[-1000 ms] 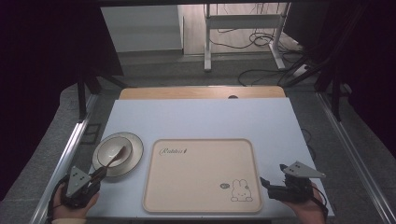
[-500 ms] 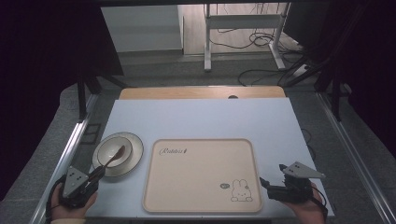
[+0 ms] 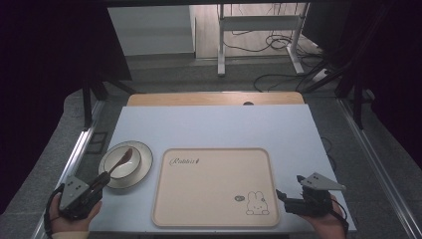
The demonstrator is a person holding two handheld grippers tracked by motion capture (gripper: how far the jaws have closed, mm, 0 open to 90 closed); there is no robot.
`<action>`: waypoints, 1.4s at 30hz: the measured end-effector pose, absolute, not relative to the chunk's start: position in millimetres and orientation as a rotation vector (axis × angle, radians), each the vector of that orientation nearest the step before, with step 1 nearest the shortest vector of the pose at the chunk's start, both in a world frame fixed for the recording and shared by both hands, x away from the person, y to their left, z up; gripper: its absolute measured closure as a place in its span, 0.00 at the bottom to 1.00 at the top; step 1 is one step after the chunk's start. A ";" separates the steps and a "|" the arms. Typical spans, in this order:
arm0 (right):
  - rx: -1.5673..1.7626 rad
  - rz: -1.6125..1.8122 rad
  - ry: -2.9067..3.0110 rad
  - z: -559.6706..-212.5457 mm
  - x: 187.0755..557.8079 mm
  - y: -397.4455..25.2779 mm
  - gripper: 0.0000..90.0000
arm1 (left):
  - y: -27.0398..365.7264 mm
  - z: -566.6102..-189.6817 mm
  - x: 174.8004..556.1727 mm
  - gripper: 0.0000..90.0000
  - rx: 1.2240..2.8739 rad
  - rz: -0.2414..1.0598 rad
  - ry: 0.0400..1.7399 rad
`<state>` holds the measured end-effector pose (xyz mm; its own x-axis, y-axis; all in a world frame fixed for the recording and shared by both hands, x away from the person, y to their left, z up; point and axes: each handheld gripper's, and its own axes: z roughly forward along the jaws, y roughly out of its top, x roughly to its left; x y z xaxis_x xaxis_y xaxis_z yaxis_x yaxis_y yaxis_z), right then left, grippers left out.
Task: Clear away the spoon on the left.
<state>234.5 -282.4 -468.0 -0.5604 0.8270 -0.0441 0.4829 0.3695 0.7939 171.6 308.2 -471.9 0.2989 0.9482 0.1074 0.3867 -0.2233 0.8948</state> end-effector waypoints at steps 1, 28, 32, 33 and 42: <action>1.136 1.055 2.197 -468.0 234.6 -282.5 0.17 | 307.9 -470.5 171.6 0.94 1.763 0.885 1.205; 1.129 1.053 2.200 -467.9 234.3 -282.0 0.17 | 289.5 -439.4 184.8 0.94 1.729 0.862 1.136; 1.130 1.054 2.198 -467.7 234.1 -282.2 0.17 | 283.0 -434.0 189.0 0.94 1.732 0.857 1.117; 1.130 1.054 2.198 -467.7 234.0 -282.2 0.17 | 280.5 -432.8 190.3 0.94 1.735 0.855 1.110; 1.130 1.054 2.197 -467.8 234.1 -282.5 0.17 | 267.5 -427.3 198.9 0.94 1.746 0.845 1.072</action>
